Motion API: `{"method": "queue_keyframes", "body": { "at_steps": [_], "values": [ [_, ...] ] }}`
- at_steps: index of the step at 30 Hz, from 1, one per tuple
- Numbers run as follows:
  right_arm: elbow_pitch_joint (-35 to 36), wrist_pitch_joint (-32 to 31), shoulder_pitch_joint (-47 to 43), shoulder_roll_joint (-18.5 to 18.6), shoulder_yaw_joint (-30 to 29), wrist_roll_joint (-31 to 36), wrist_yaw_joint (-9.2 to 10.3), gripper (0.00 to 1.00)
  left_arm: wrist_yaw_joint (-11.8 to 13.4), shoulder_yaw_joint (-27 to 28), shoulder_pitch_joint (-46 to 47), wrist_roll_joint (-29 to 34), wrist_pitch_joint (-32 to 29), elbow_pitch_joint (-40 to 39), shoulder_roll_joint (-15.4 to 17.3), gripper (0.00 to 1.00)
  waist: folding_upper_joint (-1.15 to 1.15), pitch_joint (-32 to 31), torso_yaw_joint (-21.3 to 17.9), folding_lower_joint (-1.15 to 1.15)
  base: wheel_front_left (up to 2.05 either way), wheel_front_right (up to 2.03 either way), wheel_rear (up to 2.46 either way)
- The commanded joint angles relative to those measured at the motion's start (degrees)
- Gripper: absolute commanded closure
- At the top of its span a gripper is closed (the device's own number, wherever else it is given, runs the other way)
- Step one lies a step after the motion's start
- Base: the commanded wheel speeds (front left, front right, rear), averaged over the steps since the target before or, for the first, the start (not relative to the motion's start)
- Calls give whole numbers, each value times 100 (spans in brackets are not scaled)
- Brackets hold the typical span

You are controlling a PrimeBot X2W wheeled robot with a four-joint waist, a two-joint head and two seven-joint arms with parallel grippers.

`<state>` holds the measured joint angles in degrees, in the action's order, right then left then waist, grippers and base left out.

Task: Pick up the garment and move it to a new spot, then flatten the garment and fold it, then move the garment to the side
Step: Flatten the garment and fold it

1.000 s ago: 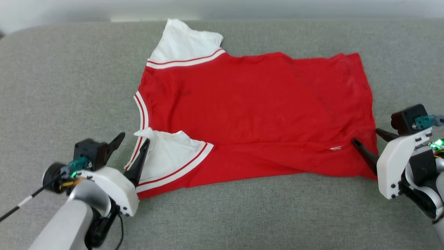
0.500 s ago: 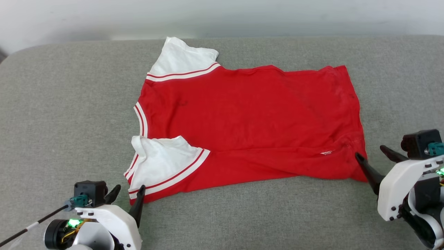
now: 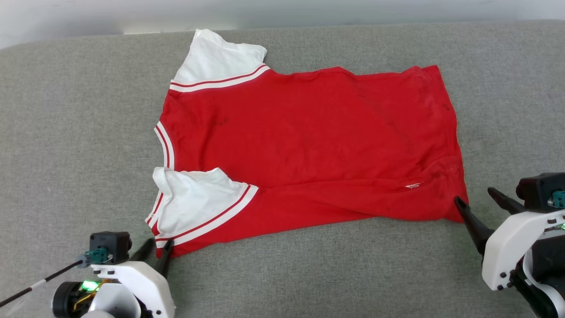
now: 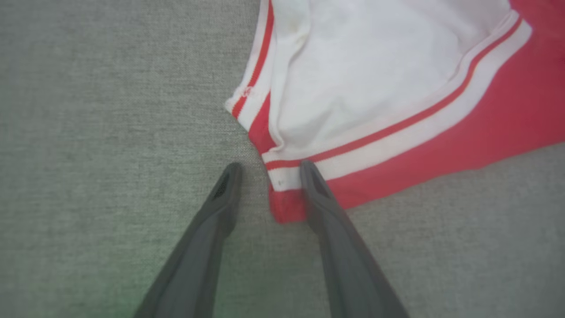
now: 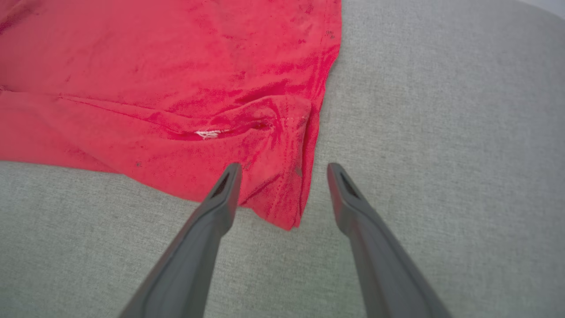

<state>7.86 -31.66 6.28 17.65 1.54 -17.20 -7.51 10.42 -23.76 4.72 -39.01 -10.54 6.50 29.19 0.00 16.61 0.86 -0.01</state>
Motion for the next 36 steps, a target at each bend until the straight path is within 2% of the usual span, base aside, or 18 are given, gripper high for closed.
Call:
{"method": "queue_keyframes", "body": {
  "at_steps": [1, 5, 11, 19, 27, 28, 30, 36],
  "values": [
    [31, -28, -90, -13, -37, 52, 4, 0, -54, -191, -110, -26, -108, 251, -137, 100, 0, -5, 5, 1, 0, 0, 0],
    [-57, -233, -190, -64, -129, 146, 4, 0, -68, -95, -41, 92, 229, 185, -54, 100, 0, -133, 65, 1, 0, 0, 0],
    [-416, -412, -135, -214, -177, 258, 4, 0, -34, -49, -73, 295, 461, -426, 142, 100, 0, -266, 194, 1, 0, 0, 0],
    [-1148, -373, 180, -517, -384, 420, 4, 0, 69, -60, -162, 468, 336, -1298, 436, 100, 0, -181, 393, 1, 0, 0, 0],
    [-1731, -508, 276, -631, -348, 361, 3, 0, -11, -172, -126, 544, 274, -1524, 514, 100, 0, 10, 518, 1, 0, 0, 0],
    [-1789, -530, 276, -613, -326, 349, 3, 51, -29, -194, -107, 551, 271, -1513, 516, 100, 0, 30, 526, 1, 0, 0, 0],
    [-1863, -528, 284, -593, -309, 341, 3, 100, -80, -233, -65, 565, 271, -1476, 538, 100, 0, 69, 532, 1, 0, 0, 0],
    [-1874, -445, 468, -436, -418, 272, 7, 100, -287, -316, 39, 655, 294, -1211, 705, 100, 0, 26, 495, 1, 0, 0, 0]
  ]
}}
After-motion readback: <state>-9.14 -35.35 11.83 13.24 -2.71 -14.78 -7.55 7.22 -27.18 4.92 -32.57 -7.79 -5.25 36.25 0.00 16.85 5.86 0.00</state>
